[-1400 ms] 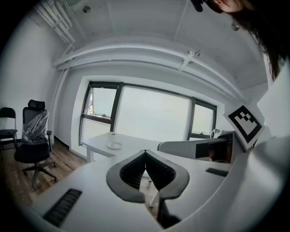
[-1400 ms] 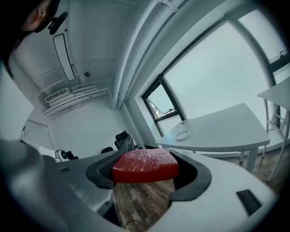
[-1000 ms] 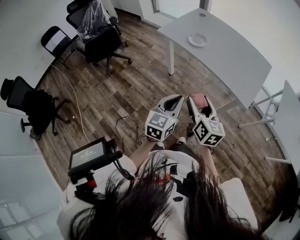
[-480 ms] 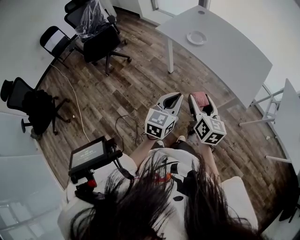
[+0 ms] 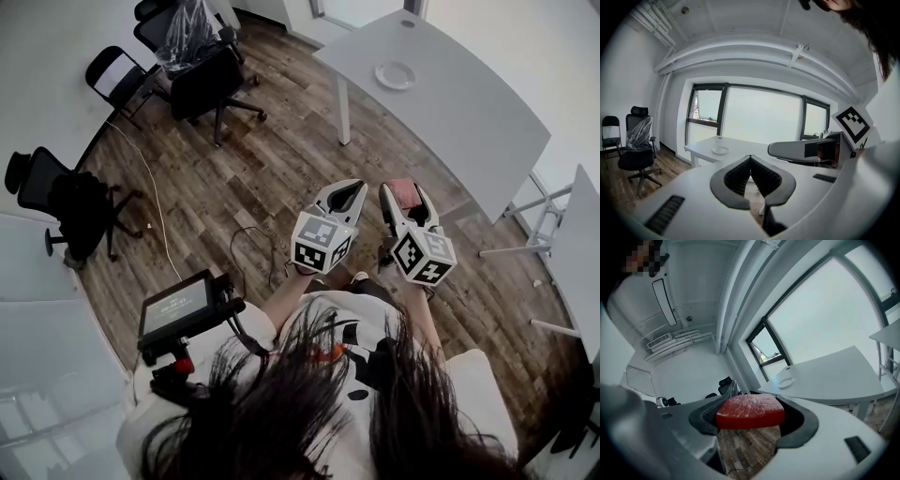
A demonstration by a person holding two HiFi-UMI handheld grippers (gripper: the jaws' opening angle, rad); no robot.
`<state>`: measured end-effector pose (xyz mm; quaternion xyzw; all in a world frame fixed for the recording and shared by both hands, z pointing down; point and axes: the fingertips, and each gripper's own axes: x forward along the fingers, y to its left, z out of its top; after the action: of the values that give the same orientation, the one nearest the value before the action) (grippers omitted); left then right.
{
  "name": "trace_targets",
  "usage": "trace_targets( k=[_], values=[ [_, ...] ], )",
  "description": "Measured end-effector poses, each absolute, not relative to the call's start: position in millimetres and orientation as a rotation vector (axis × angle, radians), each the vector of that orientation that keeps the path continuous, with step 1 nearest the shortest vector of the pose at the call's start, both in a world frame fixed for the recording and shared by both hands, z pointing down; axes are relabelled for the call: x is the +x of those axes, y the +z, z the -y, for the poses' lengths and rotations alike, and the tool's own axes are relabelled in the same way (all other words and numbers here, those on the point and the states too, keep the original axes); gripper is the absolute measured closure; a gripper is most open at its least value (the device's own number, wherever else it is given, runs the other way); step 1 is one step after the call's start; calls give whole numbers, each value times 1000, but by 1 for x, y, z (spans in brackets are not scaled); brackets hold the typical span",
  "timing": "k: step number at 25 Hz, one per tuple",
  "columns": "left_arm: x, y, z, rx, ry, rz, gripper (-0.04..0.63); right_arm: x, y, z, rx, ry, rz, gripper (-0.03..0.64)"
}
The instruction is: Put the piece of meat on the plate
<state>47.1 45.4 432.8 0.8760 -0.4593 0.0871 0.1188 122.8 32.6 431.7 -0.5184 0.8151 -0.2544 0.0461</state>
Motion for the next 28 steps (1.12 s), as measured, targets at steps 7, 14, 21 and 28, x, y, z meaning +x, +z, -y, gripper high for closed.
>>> trace_targets(
  k=[7, 14, 21, 28],
  values=[
    [49, 427, -42, 2532, 239, 1359, 591, 125, 424, -25, -1567, -790, -2520, 291],
    [46, 432, -43, 2527, 261, 1366, 591, 126, 431, -24, -1566, -811, -2504, 291],
    [50, 436, -42, 2536, 264, 1331, 591, 128, 430, -25, -1582, -810, -2486, 291],
    [27, 448, 51, 2540, 273, 1261, 591, 104, 446, 60, -1640, -866, -2463, 291]
  ],
)
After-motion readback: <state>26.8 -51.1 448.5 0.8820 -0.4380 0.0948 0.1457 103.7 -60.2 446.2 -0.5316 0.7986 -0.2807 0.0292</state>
